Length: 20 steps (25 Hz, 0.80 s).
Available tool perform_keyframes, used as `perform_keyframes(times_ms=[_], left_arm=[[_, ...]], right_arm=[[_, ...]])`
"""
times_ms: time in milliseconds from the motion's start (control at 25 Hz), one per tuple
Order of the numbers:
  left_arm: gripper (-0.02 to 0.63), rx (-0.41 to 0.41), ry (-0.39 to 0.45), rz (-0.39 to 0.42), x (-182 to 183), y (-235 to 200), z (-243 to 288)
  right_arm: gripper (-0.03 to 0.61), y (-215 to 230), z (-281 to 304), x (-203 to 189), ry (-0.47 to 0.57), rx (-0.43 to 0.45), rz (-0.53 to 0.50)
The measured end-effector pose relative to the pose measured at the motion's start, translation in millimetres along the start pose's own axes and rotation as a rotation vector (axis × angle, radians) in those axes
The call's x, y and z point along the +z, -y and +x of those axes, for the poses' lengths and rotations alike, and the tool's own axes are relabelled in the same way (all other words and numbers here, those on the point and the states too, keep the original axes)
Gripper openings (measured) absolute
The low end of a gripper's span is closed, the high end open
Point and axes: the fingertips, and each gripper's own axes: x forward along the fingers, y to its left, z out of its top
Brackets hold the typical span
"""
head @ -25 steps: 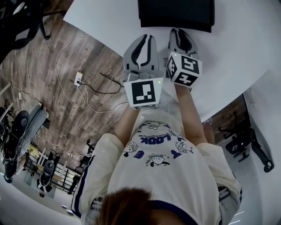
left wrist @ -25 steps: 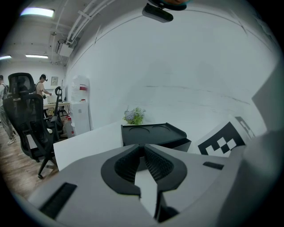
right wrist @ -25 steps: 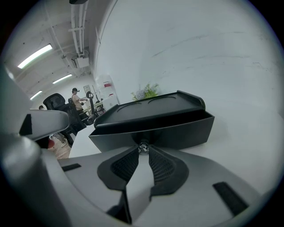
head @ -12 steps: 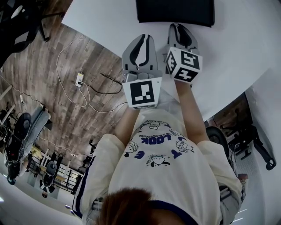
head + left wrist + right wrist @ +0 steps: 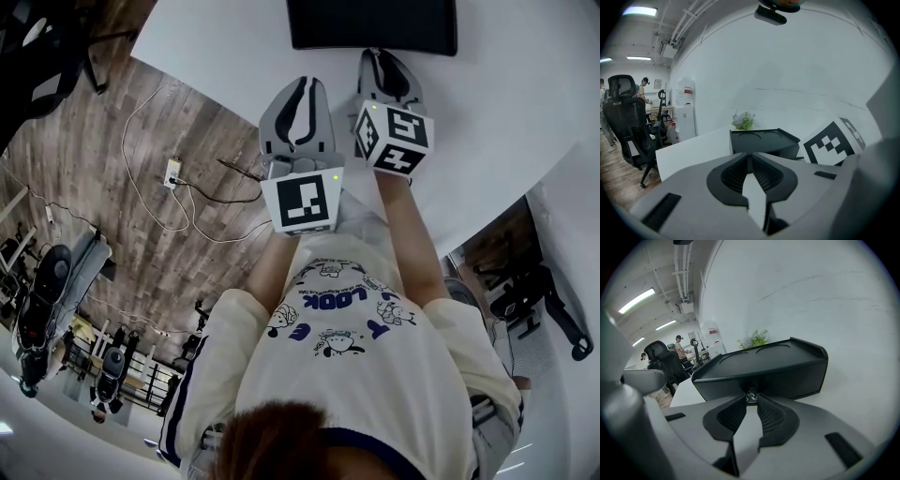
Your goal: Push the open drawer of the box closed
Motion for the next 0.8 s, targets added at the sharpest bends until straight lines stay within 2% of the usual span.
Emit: perform_keyframes(times_ms=[280, 320, 400, 520, 600, 680, 800], left_arm=[[0.043, 0.003, 0.005, -0.015, 1, -2, -1], [0.043, 0.004, 0.009, -0.014, 1, -1, -2], [0.043, 0.007, 0.019, -0.011, 4, 0, -3], [0.043, 0.011, 0.044, -0.011, 12, -3, -7], [0.043, 0.012, 0.059, -0.022, 21, -4, -15], [0.043, 0.012, 0.076, -0.029, 29, -3, -25], [0.043, 0.009, 0.117, -0.019, 41, 0, -35]], right_arm=[[0.089, 1, 1, 0, 0.011, -0.003, -0.002], [0.099, 1, 0, 1, 0.018, 0.002, -0.002], [0.178, -1, -5, 4, 0.031, 0.022, -0.011], [0.186, -8, -18, 12, 0.052, 0.041, -0.014], [0.173, -15, -35, 23, 0.094, 0.054, 0.014], [0.122, -21, -58, 33, 0.143, 0.062, 0.033], [0.069, -27, -84, 50, 0.218, 0.064, -0.004]])
